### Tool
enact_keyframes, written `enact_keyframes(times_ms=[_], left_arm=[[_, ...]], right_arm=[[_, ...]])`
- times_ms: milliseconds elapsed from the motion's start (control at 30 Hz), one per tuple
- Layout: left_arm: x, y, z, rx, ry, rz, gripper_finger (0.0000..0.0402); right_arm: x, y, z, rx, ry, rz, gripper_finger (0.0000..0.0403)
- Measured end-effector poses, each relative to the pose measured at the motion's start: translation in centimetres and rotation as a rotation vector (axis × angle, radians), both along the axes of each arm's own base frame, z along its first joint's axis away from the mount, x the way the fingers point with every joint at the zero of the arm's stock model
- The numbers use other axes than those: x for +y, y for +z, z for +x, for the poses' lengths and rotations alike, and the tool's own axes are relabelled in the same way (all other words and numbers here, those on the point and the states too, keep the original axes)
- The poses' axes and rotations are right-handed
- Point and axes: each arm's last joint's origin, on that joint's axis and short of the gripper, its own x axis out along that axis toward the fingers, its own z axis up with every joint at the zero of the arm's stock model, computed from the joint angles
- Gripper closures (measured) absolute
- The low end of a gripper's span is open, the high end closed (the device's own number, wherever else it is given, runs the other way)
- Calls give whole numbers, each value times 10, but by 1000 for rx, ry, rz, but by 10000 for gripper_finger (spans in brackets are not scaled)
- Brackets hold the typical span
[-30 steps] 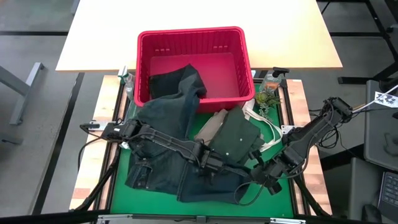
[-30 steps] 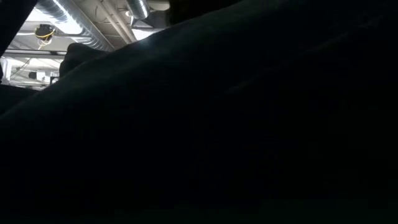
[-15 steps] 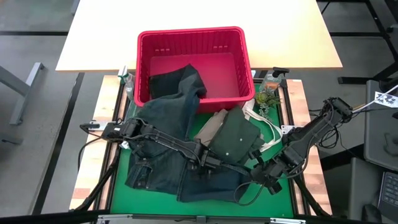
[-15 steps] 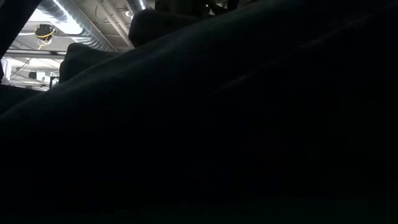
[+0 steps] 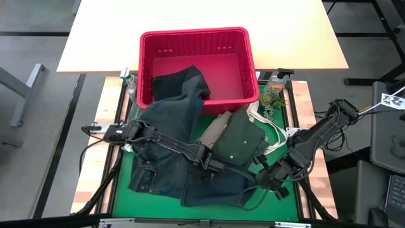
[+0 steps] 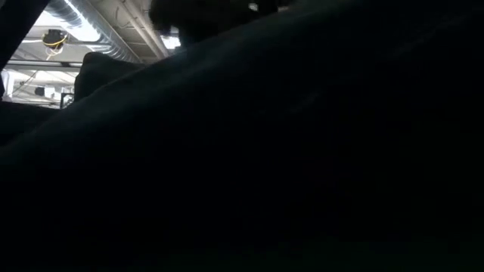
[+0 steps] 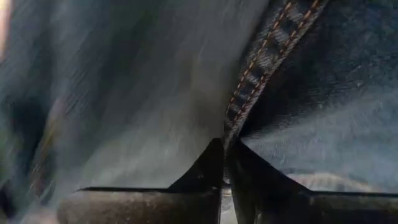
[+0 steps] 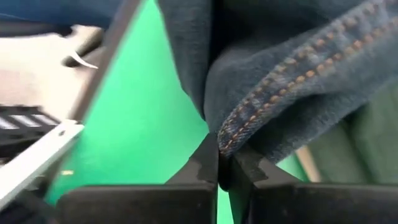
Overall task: Fold laundry
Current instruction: Fold the dark blue pants
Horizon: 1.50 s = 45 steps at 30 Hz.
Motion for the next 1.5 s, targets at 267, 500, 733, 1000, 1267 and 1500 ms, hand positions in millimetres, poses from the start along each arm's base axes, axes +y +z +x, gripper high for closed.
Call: enact_keyframes(times_ms=[267,500,733,1000,1267,1500], left_arm=[[-15,65,-8,-88,-43,103,396],[-12,110,-17,-255,8,154,397],[3,116,-16,-280,71,172,398],[15,81,-15,-119,98,58,398],[25,58,-14,-67,113,98,391],[39,57,-1,-159,137,101,388]], right_arm=[[3,32,-2,57,45,88,395],[-1,36,-9,156,22,82,387],[-3,35,-15,289,-37,113,396],[-9,33,-23,416,-117,73,388],[-13,32,-23,353,-133,-24,393],[-23,30,-21,285,-212,-170,383]])
